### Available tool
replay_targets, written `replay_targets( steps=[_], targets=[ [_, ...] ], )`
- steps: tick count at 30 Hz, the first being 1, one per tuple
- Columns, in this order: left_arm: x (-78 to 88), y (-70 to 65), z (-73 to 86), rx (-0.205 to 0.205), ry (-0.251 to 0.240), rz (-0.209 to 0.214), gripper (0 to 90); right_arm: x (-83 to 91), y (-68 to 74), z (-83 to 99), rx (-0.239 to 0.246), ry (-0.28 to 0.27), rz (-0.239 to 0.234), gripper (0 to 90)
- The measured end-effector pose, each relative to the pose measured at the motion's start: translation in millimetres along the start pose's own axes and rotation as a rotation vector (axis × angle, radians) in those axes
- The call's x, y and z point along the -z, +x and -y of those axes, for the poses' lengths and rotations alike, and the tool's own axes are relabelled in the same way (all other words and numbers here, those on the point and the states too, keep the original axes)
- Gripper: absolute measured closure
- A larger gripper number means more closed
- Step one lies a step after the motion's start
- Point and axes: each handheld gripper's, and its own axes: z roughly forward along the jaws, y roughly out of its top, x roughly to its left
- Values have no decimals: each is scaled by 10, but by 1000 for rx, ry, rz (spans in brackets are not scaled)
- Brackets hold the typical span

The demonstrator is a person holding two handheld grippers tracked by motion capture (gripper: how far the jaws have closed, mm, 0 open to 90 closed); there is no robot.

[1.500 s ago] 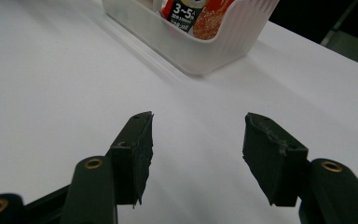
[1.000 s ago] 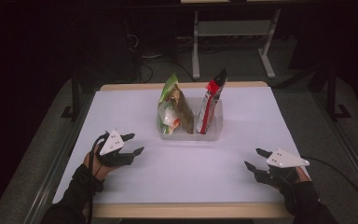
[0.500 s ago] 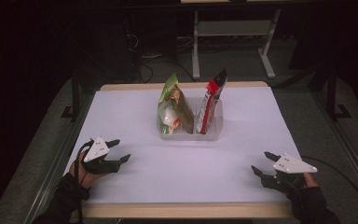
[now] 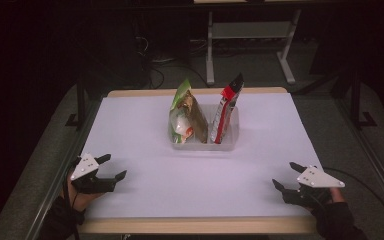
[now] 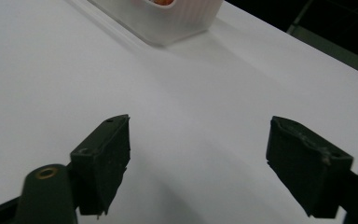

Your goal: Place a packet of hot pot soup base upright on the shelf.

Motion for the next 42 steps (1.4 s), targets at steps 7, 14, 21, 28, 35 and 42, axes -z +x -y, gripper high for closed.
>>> replay_targets(
  steps=[7,14,21,28,35,42],
  targets=[
    [102,25,95,42,-2,-3,159,47,-19,46,-14,4,14,190],
    [238,42,237,97,-23,-7,160,80,-51,119,-59,-14,15,197],
    [441,59,306,134,-76,-61,161,109,-77,217,-114,-46,18,218],
    [511,47,318,129,-100,-72,164,104,-50,195,-100,-60,21,225],
    [526,16,313,109,-95,-78,165,92,-2,161,-83,-56,14,233],
    [515,20,318,113,-87,-81,167,70,2,157,-81,-54,8,234]
  ],
)
